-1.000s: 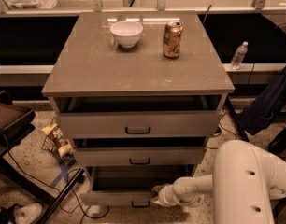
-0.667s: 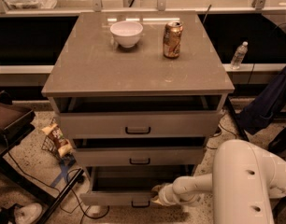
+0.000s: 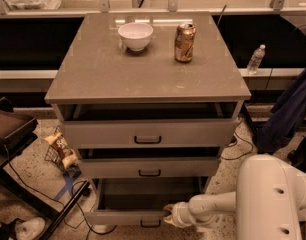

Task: Open bottom drawer

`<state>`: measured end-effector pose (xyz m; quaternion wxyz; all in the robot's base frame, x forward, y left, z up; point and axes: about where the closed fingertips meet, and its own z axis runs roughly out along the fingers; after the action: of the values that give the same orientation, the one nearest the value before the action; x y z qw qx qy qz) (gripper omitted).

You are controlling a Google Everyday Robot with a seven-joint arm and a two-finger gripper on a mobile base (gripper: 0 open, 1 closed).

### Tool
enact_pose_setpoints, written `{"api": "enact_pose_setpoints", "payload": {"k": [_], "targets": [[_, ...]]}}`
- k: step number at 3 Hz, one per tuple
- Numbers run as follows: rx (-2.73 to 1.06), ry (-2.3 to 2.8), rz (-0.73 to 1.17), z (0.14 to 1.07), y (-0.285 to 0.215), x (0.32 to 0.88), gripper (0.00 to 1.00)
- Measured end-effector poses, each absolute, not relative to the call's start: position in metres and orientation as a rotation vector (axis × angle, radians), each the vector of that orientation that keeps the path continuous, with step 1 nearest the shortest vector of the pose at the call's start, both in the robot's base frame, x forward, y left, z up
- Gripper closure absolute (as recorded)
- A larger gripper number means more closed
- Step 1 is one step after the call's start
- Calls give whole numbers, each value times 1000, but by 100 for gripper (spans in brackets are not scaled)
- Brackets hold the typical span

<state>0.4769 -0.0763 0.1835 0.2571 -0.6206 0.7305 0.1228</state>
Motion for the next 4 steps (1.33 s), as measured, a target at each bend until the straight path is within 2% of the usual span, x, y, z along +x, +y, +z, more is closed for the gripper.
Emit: {"api": "enact_pose_setpoints", "payload": {"k": [4], "targets": [[-1704,1996,363,184,-78,462,100]]}}
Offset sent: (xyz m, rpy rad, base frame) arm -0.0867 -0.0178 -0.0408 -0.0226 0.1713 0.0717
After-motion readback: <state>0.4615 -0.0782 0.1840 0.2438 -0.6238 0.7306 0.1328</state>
